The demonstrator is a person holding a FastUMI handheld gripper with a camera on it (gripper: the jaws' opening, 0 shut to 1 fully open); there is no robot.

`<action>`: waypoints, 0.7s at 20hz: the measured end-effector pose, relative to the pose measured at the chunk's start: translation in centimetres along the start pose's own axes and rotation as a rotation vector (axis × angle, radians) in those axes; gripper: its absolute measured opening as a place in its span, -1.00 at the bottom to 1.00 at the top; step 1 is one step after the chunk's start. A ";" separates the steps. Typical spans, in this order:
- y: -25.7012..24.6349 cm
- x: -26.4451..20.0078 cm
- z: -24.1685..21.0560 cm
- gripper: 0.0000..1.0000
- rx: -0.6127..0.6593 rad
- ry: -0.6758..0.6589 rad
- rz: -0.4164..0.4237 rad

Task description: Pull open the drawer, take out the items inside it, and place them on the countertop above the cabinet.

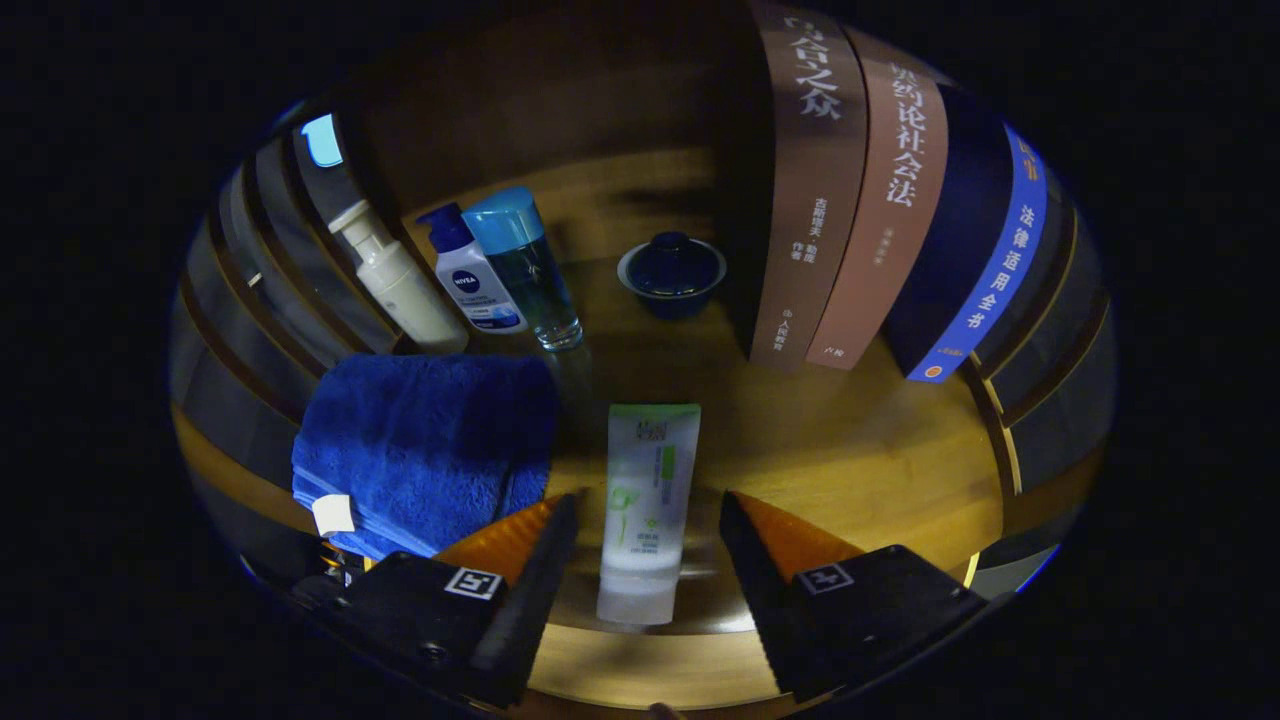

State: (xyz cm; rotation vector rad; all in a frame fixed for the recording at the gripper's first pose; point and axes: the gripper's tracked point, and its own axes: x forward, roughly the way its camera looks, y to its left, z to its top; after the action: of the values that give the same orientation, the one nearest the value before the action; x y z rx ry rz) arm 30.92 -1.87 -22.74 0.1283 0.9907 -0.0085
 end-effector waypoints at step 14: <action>1.4 -18.9 -6.4 1.00 -0.110 -0.523 0.010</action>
State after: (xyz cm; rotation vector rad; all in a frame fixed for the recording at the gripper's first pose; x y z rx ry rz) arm 15.32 -0.72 -10.24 0.0261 0.4670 0.0208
